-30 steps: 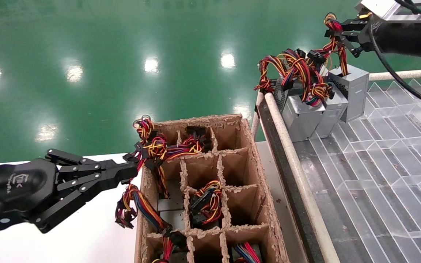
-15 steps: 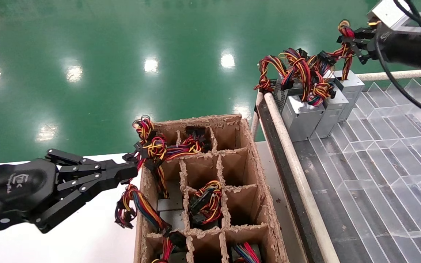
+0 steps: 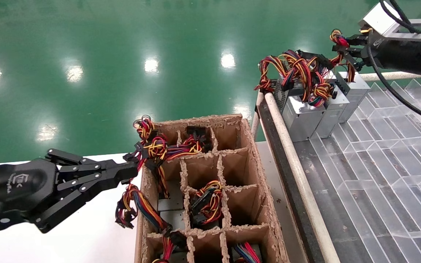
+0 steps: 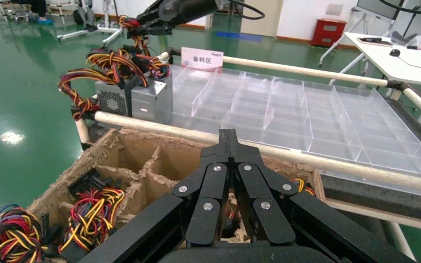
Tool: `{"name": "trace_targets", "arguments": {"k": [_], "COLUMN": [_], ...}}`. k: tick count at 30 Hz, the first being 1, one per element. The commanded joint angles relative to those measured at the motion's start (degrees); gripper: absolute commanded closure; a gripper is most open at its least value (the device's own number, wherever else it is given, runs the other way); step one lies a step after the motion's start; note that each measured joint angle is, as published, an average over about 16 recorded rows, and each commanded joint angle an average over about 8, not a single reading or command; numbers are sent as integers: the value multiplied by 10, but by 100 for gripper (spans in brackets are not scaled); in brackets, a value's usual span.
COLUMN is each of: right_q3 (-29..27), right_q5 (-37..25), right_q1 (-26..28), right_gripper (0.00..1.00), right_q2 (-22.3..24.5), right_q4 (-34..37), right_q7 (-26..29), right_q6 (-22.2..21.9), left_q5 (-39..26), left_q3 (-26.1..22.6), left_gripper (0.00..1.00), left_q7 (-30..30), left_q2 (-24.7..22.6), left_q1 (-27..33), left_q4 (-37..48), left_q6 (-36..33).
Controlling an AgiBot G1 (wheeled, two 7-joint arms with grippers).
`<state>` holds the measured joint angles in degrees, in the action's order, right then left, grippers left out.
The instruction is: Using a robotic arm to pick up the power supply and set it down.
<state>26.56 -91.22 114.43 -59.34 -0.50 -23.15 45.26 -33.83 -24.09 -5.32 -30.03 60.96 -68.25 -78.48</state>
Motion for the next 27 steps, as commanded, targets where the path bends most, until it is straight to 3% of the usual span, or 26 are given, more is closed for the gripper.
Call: {"name": "trace_targets", "arguments": {"k": [1, 18, 27], "right_q3": [2, 39, 31], "right_q5": [-2, -56, -45], "right_q1": [2, 53, 60], "right_gripper": [0, 0, 0], "right_q2": [-1, -22, -29], "right_q4": [2, 12, -9], "right_q7": [1, 35, 21], "right_q6": [2, 25, 47], "left_q5": [0, 0, 0], "left_q3": [0, 0, 0], "left_gripper": [100, 100, 100], "left_q7": [0, 0, 0], "left_q2": [0, 0, 0], "left_q1": [0, 0, 0], "left_q4": [0, 0, 0], "left_q6": [0, 0, 0]}}
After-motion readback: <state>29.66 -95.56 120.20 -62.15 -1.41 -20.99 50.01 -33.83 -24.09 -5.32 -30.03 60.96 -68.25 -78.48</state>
